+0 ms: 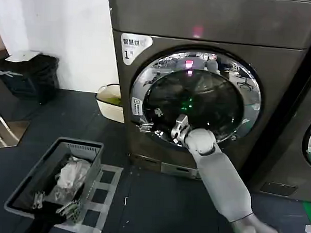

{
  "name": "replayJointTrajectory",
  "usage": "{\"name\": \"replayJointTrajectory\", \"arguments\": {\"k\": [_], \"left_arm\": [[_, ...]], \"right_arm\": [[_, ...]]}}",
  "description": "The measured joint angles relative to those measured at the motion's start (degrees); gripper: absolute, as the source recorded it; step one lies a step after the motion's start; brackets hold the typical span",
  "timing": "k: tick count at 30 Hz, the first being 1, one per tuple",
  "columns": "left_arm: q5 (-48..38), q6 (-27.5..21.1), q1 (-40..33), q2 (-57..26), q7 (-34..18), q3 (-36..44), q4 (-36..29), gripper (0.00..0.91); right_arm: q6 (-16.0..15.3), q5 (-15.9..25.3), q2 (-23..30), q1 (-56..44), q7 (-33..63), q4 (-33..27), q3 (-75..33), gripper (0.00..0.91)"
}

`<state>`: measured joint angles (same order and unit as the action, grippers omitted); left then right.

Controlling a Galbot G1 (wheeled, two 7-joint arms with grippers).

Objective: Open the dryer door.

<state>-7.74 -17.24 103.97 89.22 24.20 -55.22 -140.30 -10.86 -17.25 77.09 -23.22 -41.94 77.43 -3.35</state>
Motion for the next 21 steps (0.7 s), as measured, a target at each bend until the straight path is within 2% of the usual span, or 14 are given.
{"name": "replayJointTrajectory", "arguments": {"k": [7, 10, 12, 15, 17, 21], "left_arm": [[-4.5, -1.2, -2.8, -2.8, 1.1, -2.6, 2.7, 0.907], [-8.4, -0.2, -4.8, -5.0, 1.3, -4.1, 4.7, 0.907], [-10.6, -0.6, -6.3, -6.6, 2.4, -5.2, 6.2, 0.907], [-13.2, 0.4, -8.4, -10.1, 5.7, -7.0, 8.6, 0.907], [-14.3, 2.8, -9.9, -12.7, 8.5, -7.3, 10.5, 0.907], [-20.5, 5.2, -12.3, -17.7, 13.4, -6.8, 13.7, 0.907]], "right_arm": [[-1.9, -2.8, -1.8, -1.2, -5.8, 2.6, -0.4, 0.907], [-1.9, -3.0, -3.1, -2.4, -9.3, 4.4, -0.5, 0.907], [-3.0, -3.1, -4.0, -3.2, -12.2, 5.7, -0.6, 0.907], [-3.4, -3.1, -5.6, -4.6, -16.7, 7.9, -0.9, 0.907], [-3.4, -3.1, -6.7, -5.7, -19.2, 9.6, -1.3, 0.907], [-5.2, -4.6, -8.9, -7.8, -23.8, 12.3, -2.6, 0.907]]}}
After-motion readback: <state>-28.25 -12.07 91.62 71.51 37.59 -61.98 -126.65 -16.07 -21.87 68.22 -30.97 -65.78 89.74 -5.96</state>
